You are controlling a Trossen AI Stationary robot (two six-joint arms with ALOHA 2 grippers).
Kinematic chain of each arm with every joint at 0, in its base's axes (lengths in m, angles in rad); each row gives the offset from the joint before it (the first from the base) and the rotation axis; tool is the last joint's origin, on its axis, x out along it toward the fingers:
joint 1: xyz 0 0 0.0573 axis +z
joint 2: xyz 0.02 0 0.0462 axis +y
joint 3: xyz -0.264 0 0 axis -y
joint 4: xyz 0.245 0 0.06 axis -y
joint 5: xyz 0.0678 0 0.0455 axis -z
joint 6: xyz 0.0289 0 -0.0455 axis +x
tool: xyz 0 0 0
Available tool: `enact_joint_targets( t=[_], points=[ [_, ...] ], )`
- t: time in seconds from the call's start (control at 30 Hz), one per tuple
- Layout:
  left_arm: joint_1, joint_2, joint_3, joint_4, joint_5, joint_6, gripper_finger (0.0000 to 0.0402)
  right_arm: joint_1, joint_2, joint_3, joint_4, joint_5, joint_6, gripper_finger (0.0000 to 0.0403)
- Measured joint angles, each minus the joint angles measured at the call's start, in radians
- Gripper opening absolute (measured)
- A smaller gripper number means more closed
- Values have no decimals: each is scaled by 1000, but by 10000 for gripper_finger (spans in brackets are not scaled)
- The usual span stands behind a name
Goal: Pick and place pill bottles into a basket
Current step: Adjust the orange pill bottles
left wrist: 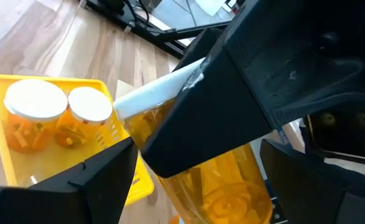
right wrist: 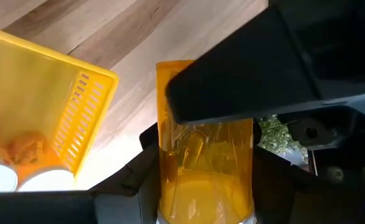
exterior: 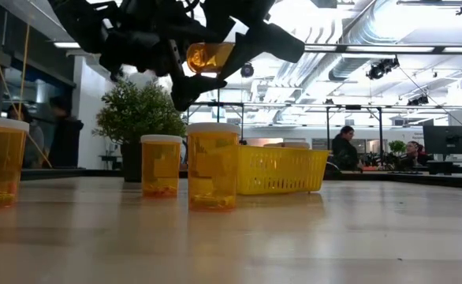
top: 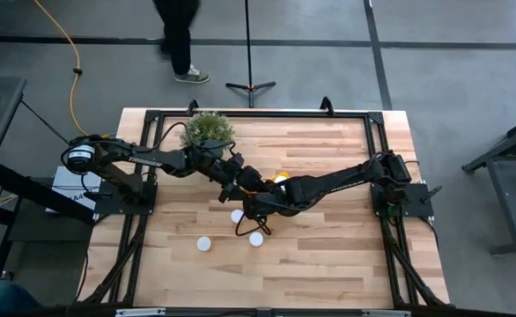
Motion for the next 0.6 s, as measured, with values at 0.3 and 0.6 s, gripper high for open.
enact_joint_targets(
  t=[0.3, 0.6],
  points=[
    [0, -1, 1, -8, -30, 17, 339, 9, 0, -1, -9, -1, -3, 181],
    [0, -1, 0, -14, -37, 12, 228, 14, 0, -1, -16, 23, -17, 190]
  ],
)
